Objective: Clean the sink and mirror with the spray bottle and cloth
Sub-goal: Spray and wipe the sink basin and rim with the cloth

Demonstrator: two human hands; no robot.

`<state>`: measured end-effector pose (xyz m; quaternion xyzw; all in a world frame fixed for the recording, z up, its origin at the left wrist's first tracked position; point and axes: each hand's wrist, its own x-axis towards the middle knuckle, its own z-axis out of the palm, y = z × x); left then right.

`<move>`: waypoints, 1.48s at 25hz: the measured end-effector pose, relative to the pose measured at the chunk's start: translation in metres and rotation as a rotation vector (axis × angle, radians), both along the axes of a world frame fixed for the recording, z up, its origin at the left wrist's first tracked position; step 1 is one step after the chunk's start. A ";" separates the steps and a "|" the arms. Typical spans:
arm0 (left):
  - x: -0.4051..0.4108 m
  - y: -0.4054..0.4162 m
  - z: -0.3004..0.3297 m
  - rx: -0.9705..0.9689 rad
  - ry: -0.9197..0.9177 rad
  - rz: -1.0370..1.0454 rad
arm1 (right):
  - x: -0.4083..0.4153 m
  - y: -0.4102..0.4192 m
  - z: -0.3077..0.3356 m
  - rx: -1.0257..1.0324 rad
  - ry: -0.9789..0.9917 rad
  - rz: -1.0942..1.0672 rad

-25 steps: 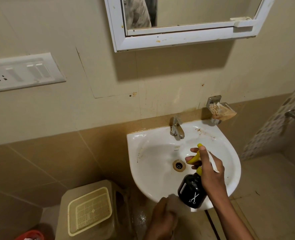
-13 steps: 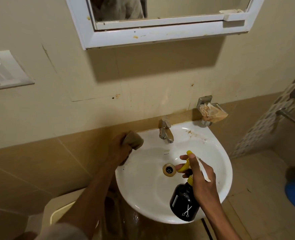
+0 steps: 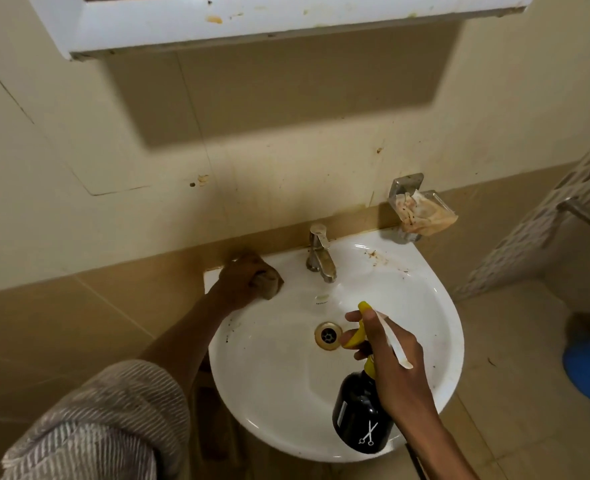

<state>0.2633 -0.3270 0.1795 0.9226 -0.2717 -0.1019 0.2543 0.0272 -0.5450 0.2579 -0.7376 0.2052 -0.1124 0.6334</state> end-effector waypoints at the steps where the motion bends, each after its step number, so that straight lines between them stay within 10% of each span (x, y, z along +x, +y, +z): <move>1: -0.003 0.007 -0.005 -0.068 -0.013 -0.018 | 0.004 0.006 0.000 0.023 -0.008 0.015; 12: -0.085 0.053 -0.021 -0.046 -0.199 0.003 | 0.060 0.059 -0.009 -0.049 0.006 0.113; 30: -0.221 -0.030 0.012 0.373 0.165 0.158 | -0.025 0.057 0.031 -0.064 -0.057 -0.041; 37: -0.284 -0.074 0.014 -0.052 0.386 0.355 | -0.037 0.028 0.047 -0.112 -0.071 -0.154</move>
